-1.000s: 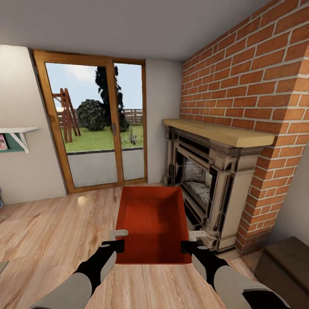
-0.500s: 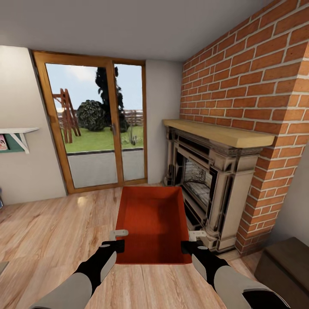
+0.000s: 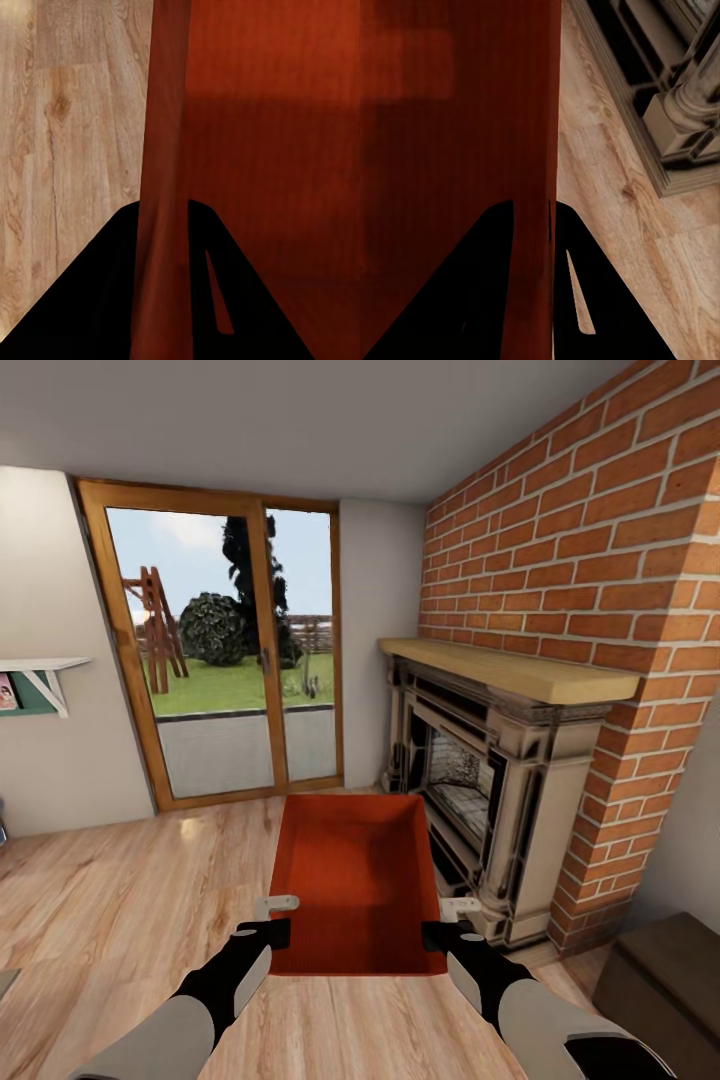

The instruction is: Move the two storage containers from the living room to the garage. In the garage, place one container on the floor and stack the other container on top of it (either order is fine).

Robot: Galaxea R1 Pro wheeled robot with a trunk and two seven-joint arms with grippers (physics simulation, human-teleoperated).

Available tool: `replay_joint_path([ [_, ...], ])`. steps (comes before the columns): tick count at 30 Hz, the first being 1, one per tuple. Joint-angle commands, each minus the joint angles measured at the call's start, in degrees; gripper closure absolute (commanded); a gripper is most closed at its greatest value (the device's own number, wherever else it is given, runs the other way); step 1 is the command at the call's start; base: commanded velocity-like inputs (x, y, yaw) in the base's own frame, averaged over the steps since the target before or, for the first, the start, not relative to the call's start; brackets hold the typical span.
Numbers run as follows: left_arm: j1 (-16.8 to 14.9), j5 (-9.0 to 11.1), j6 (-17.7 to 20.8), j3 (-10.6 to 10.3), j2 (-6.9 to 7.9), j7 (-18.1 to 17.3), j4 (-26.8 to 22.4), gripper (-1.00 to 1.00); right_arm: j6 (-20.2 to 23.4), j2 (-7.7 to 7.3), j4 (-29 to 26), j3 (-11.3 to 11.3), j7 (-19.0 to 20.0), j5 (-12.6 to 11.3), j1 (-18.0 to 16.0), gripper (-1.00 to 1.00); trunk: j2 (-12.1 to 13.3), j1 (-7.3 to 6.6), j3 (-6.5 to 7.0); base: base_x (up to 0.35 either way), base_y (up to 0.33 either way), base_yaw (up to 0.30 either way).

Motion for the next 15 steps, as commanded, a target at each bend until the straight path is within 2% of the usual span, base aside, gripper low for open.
replay_joint_path([
  [1, 0.0, 0.3, 0.2, -0.2, -0.23, 0.3, -0.5, 1.0, 0.2, 0.13, 0.2, 0.5, 0.2, -0.6, 0.0, 1.0, -0.1, 0.02, -0.03, -0.073, -0.114, 0.0],
  [15, 0.0, 0.3, 0.2, -0.3, -0.23, 0.4, -0.5, 1.0, 0.4, 0.22, 0.2, 0.5, 0.3, -0.6, 0.0, 1.0, -0.1, 0.02, -0.03, -0.174, -0.213, 0.0],
])
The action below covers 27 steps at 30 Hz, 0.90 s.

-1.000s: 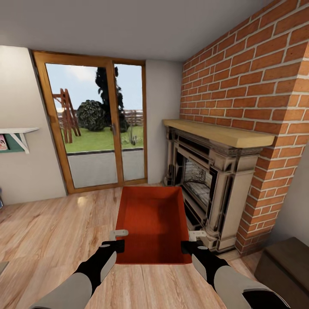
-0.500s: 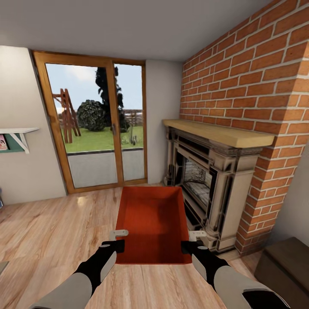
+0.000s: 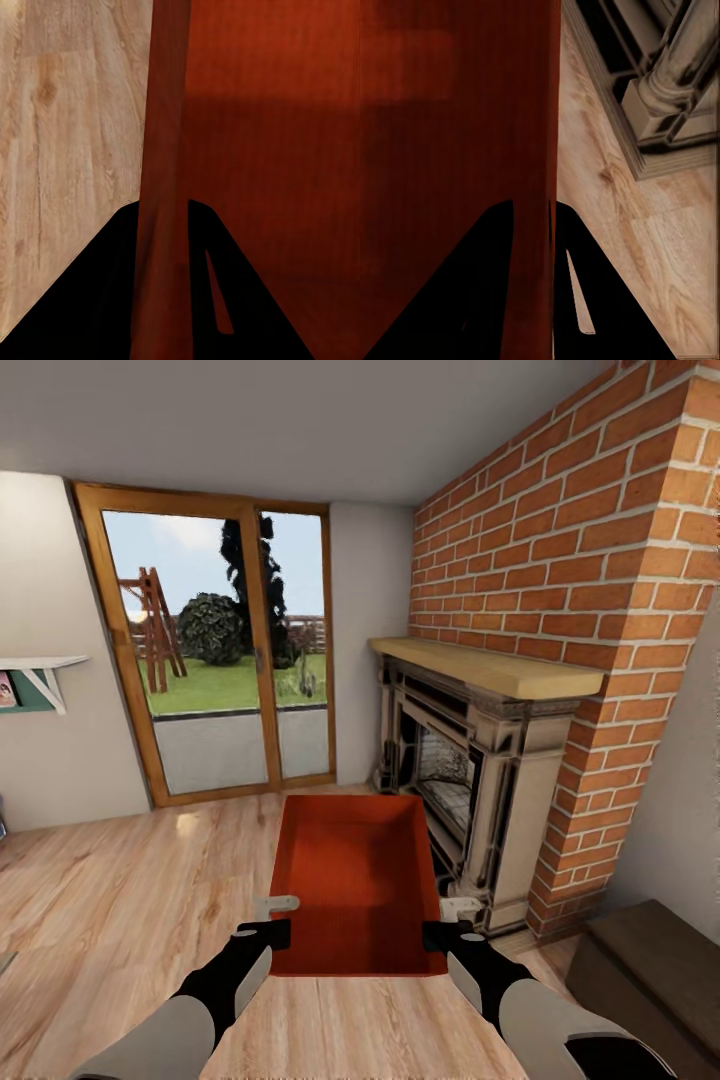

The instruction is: Move the two storage containers from the living room to the garage. In the garage, place one container on the floor and stack the other container on top of it (either order is fine).

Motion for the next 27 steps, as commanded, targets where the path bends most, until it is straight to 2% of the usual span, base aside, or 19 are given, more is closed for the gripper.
replay_joint_path([
  [1, 0.0, 0.5, 0.2, -0.4, -0.08, 0.3, -0.6, 1.0, 0.2, 0.35, 0.2, 0.4, 0.2, -0.6, 0.0, 1.0, -0.1, 0.0, -0.03, -0.186, -0.221, 0.02],
  [27, 0.0, 0.5, 0.2, -0.4, -0.08, 0.3, -0.6, 1.0, 0.2, 0.31, 0.2, 0.4, 0.0, -0.6, 0.0, 1.0, -0.1, 0.0, 0.01, -0.186, -0.221, 0.25],
])
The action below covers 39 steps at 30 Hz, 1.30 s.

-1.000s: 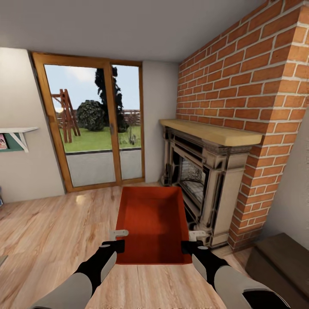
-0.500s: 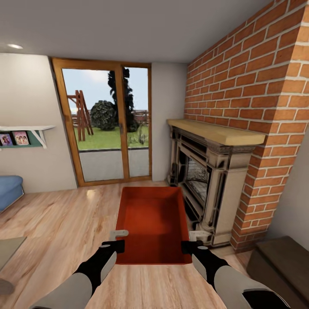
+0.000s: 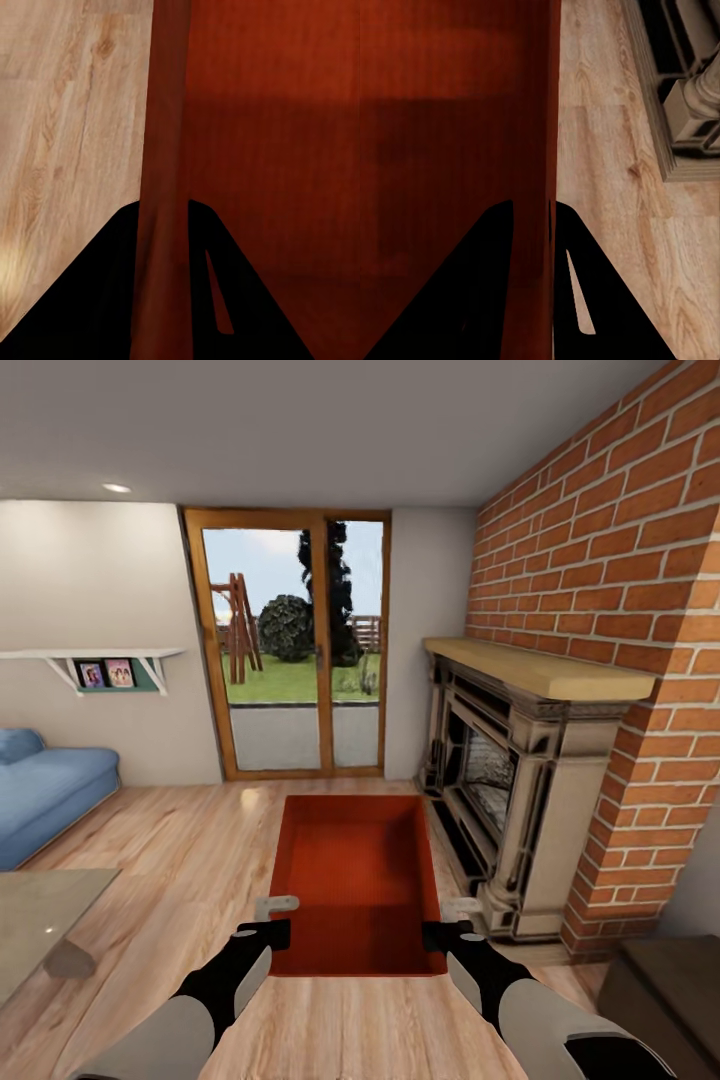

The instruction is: Move the two storage containers from the living room to the garage. In the garage, place one container on the floor and stack the other container on top of it (either order is fine).

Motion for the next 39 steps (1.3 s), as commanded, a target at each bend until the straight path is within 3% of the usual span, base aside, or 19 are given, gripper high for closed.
replay_joint_path([
  [1, 0.0, 0.2, 0.2, -0.3, -0.19, 0.3, -0.7, 1.0, 0.2, 0.22, 0.1, 0.2, 0.1, -0.5, 0.0, 1.0, -0.1, 0.0, -0.03, -0.186, -0.221, 0.268],
  [31, 0.0, 0.2, 0.2, -0.3, -0.19, 0.3, -0.7, 1.0, 0.2, 0.18, 0.1, 0.2, 0.1, -0.5, 0.0, 1.0, -0.1, 0.0, -0.03, -0.186, -0.216, 0.268],
  [39, 0.0, 0.2, 0.2, -0.3, -0.19, 0.3, -0.7, 1.0, 0.2, 0.18, 0.1, 0.2, 0.1, -0.5, 0.0, 1.0, -0.1, 0.0, -0.03, -0.09, -0.081, 0.268],
])
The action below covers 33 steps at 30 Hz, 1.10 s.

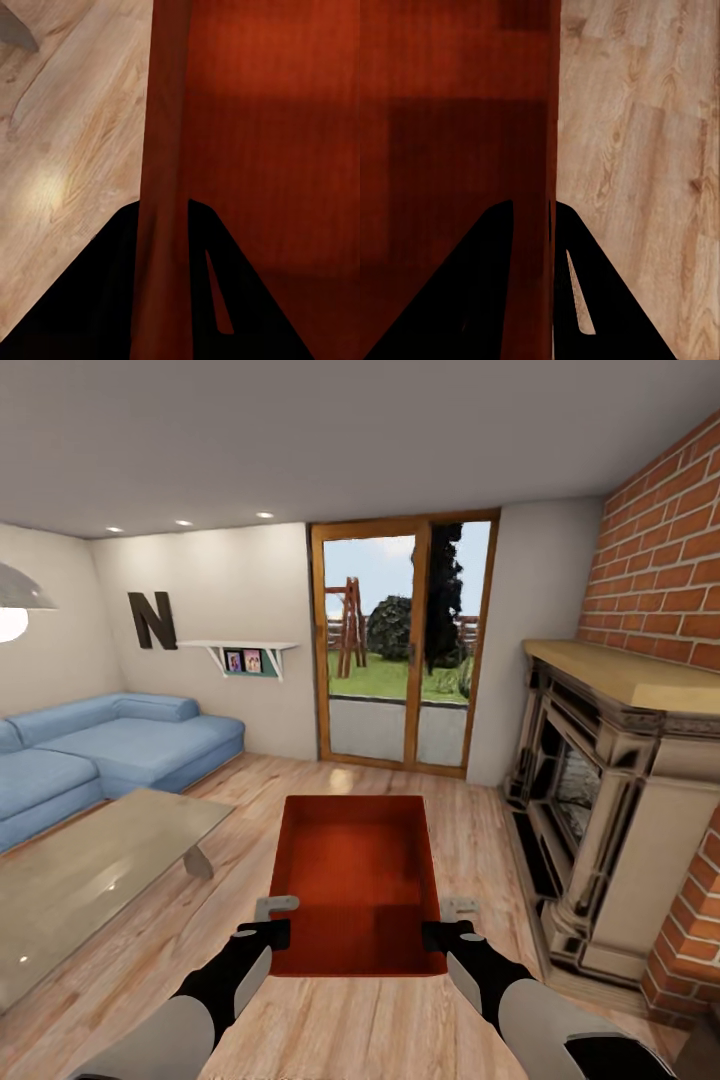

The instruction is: Move the two storage containers from the living room to the garage. In the garage, place one container on the floor and stack the other container on top of it (either order is fine).

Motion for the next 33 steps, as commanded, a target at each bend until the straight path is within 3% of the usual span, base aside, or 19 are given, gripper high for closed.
replay_joint_path([
  [1, 0.0, 0.3, 0.2, -0.3, -0.17, 0.3, -0.7, 1.0, 0.2, 0.19, 0.1, 0.2, 0.1, -0.5, 0.0, 1.0, 0.0, 0.02, -0.03, -0.005, -0.004, 0.268],
  [33, 0.0, 0.3, 0.2, -0.3, -0.17, 0.3, -0.7, 1.0, 0.2, 0.19, 0.1, 0.2, 0.1, -0.5, 0.0, 1.0, 0.0, 0.02, -0.03, 0.0, 0.0, 0.268],
])
